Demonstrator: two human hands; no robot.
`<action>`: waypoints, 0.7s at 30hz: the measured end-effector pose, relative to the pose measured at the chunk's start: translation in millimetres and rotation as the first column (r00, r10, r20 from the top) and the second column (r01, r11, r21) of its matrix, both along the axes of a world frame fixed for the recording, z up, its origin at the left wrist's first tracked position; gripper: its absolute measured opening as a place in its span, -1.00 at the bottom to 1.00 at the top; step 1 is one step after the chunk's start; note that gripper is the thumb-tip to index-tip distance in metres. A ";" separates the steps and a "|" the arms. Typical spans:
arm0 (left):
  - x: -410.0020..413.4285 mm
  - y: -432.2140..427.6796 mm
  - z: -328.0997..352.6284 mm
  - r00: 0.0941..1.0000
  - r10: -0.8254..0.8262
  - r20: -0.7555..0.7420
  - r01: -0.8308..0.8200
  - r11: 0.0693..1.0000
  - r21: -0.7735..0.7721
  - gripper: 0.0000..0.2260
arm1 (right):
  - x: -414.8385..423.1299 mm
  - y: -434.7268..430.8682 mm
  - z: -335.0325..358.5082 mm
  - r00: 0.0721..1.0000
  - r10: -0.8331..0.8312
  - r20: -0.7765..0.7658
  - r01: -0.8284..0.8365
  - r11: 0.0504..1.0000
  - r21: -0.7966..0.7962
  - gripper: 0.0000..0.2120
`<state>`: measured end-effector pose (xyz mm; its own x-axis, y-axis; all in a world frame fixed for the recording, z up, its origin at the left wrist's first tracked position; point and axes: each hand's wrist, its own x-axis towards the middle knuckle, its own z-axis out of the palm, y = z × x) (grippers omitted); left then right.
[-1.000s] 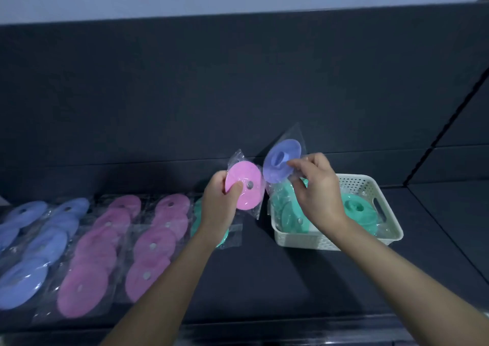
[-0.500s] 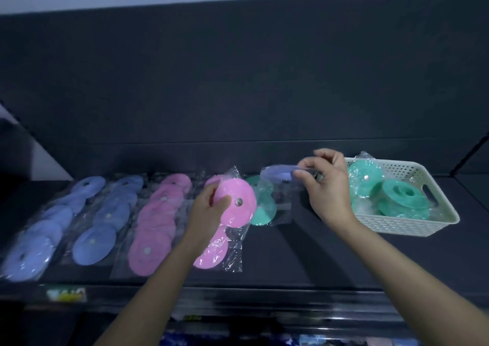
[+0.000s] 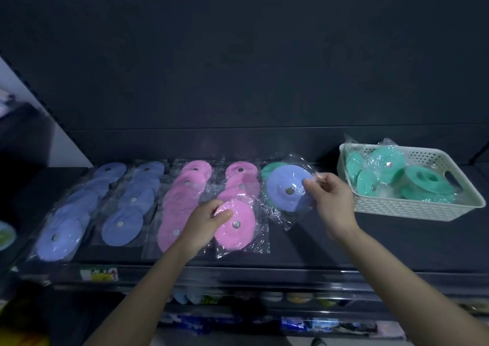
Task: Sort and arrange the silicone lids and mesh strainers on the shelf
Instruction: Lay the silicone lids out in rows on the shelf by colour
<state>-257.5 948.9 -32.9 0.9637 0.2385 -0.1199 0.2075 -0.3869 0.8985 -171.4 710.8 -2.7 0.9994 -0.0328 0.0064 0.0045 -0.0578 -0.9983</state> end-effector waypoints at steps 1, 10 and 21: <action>-1.7 1.6 -2.9 0.999 0.015 -0.028 -0.017 0.999 -0.046 -0.91 | -2.5 0.7 -1.3 1.000 -0.017 -0.014 0.017 1.000 0.015 -0.81; -23.7 -8.9 -23.8 0.991 0.122 -0.060 -0.110 0.979 0.173 -0.74 | -20.1 8.2 -20.9 0.976 -0.119 -0.184 0.138 0.986 0.094 -0.79; -42.0 -15.6 -27.0 0.998 0.009 -0.056 0.045 0.484 0.874 -0.59 | -33.9 15.3 -36.5 0.901 -0.163 -0.402 0.247 0.955 0.166 -0.81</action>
<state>-299.5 933.3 -59.9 0.9687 0.2285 0.0969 0.2209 -0.9717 0.0839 -205.3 726.1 -39.2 0.8949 -0.1961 -0.4010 -0.3658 0.1928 -0.9105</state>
